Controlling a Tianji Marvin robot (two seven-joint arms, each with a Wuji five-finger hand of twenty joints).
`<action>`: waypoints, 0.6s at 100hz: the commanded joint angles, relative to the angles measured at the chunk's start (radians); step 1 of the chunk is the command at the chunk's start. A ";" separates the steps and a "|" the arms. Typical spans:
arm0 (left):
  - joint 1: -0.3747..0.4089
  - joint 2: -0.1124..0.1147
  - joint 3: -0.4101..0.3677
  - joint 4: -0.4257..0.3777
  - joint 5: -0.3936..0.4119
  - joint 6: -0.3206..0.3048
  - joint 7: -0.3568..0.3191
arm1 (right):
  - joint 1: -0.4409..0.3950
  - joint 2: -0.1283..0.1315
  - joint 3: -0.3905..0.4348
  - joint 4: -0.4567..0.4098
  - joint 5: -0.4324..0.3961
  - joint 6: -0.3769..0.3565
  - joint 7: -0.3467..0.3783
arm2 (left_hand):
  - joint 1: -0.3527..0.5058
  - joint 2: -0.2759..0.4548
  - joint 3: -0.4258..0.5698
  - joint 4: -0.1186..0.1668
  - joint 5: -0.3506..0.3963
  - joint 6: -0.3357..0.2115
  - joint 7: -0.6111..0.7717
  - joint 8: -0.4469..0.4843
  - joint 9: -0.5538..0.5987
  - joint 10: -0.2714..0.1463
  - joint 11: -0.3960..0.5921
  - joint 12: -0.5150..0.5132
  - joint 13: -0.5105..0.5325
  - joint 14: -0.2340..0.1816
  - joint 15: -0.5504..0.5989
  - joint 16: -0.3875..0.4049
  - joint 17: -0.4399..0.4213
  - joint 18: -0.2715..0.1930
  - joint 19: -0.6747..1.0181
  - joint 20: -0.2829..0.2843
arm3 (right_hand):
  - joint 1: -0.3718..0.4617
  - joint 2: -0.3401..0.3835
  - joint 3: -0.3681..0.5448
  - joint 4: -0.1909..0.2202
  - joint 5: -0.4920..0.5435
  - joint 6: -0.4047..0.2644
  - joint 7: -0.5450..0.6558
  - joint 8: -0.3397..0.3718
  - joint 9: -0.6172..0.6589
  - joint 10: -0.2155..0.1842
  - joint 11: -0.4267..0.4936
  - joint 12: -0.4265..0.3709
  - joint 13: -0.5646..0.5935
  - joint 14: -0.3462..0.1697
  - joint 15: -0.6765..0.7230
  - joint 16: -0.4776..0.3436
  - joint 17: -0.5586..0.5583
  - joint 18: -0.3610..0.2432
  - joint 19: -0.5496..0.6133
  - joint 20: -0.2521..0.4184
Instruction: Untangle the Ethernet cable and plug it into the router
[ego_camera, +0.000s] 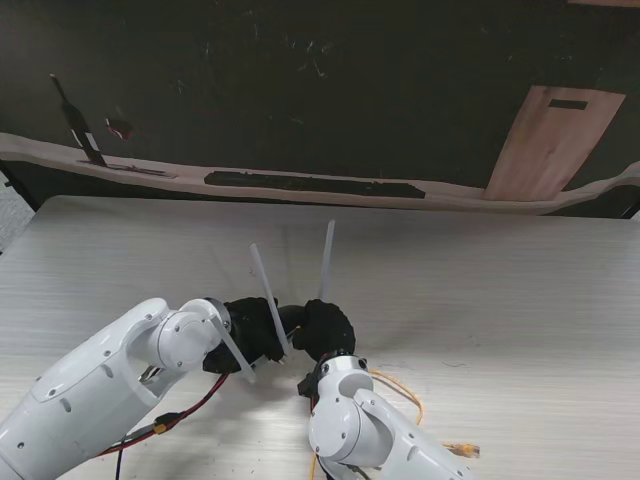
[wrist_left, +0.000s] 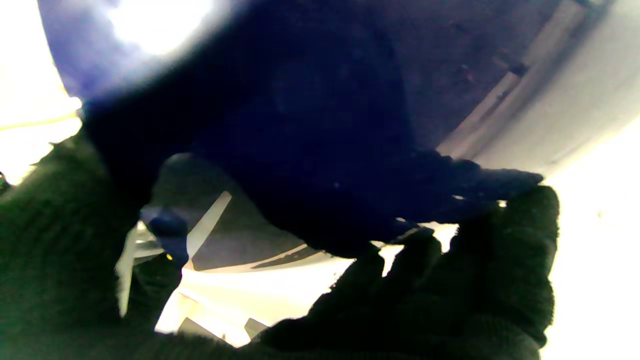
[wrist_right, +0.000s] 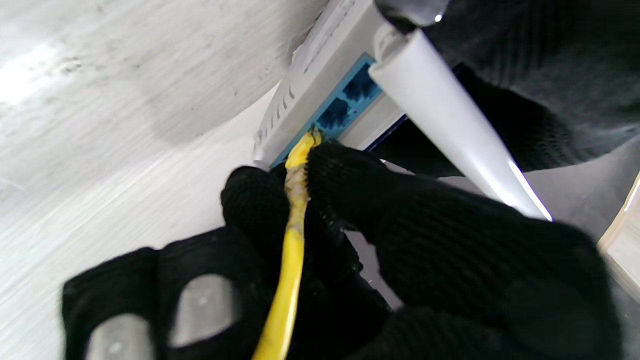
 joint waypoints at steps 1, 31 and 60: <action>0.072 -0.018 0.063 0.070 -0.042 0.004 -0.072 | -0.018 -0.018 -0.032 0.005 0.009 0.001 0.057 | 0.696 0.155 0.431 -0.041 0.166 -0.491 0.313 0.066 0.179 -0.452 0.337 0.081 0.180 -0.421 0.412 0.073 0.104 -0.398 0.226 0.065 | 0.067 0.085 0.015 0.023 0.009 0.034 0.052 -0.051 0.096 0.216 0.057 -0.020 -0.017 -0.037 -0.046 -0.028 -0.021 -0.019 0.042 -0.038; 0.076 -0.017 0.055 0.068 -0.039 0.015 -0.073 | -0.035 0.000 -0.004 -0.035 0.004 0.018 0.083 | 0.696 0.155 0.432 -0.042 0.166 -0.491 0.312 0.066 0.179 -0.452 0.336 0.081 0.178 -0.421 0.411 0.076 0.103 -0.398 0.228 0.065 | -0.251 0.175 -0.048 0.087 0.043 0.037 -0.164 0.040 0.002 0.267 -0.028 -0.095 -0.033 0.117 -0.208 -0.138 -0.058 0.165 -0.145 -0.092; 0.082 -0.016 0.048 0.060 -0.023 0.029 -0.076 | -0.044 0.014 0.018 -0.047 -0.025 0.011 0.086 | 0.696 0.156 0.432 -0.041 0.167 -0.492 0.313 0.066 0.179 -0.451 0.336 0.081 0.177 -0.418 0.412 0.077 0.102 -0.396 0.229 0.065 | -0.330 0.189 -0.071 0.086 0.010 0.036 -0.234 0.062 -0.034 0.277 -0.057 -0.111 -0.039 0.160 -0.270 -0.173 -0.070 0.165 -0.197 -0.119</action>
